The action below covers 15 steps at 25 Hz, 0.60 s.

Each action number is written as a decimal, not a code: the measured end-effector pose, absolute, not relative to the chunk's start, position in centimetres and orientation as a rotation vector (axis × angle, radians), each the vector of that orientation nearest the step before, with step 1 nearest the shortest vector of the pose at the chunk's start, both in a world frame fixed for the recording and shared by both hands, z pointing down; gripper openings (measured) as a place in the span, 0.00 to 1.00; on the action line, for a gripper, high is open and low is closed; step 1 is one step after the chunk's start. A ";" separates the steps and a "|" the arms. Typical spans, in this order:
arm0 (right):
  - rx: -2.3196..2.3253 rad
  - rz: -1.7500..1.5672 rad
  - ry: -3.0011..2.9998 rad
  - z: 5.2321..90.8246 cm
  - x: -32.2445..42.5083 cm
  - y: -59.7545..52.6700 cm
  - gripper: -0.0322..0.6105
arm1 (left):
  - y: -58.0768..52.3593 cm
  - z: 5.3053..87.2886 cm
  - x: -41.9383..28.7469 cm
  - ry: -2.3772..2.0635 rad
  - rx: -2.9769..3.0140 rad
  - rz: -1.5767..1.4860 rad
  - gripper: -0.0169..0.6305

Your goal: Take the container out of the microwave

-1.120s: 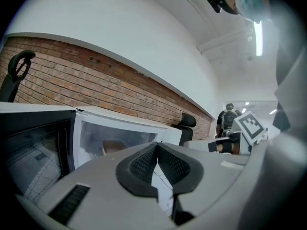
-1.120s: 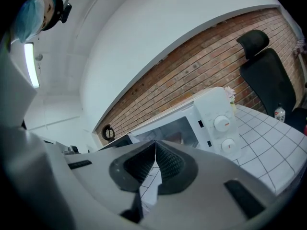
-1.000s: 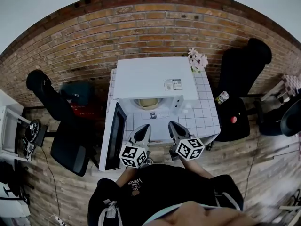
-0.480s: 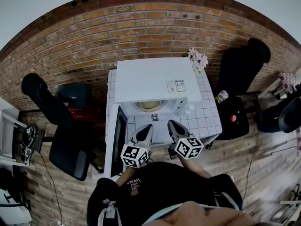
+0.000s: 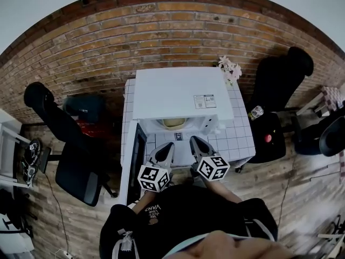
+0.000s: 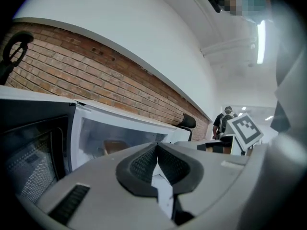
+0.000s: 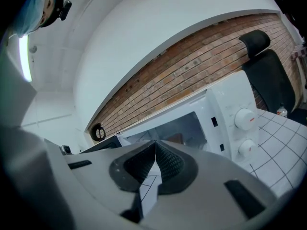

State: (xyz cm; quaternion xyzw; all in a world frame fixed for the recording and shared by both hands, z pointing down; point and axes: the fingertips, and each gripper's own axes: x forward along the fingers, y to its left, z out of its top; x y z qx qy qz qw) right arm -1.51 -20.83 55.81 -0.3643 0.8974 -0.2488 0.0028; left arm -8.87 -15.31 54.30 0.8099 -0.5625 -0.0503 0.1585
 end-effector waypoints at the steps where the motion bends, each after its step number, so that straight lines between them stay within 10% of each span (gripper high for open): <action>1: -1.137 -0.777 2.827 55.9 -1.6 -21.2 0.06 | -15.6 54.3 -9.0 -1.625 2.305 -0.142 0.04; 15: -1.033 -0.768 2.946 57.4 -2.0 -24.4 0.06 | -18.7 54.7 -10.9 -1.842 2.160 -0.167 0.04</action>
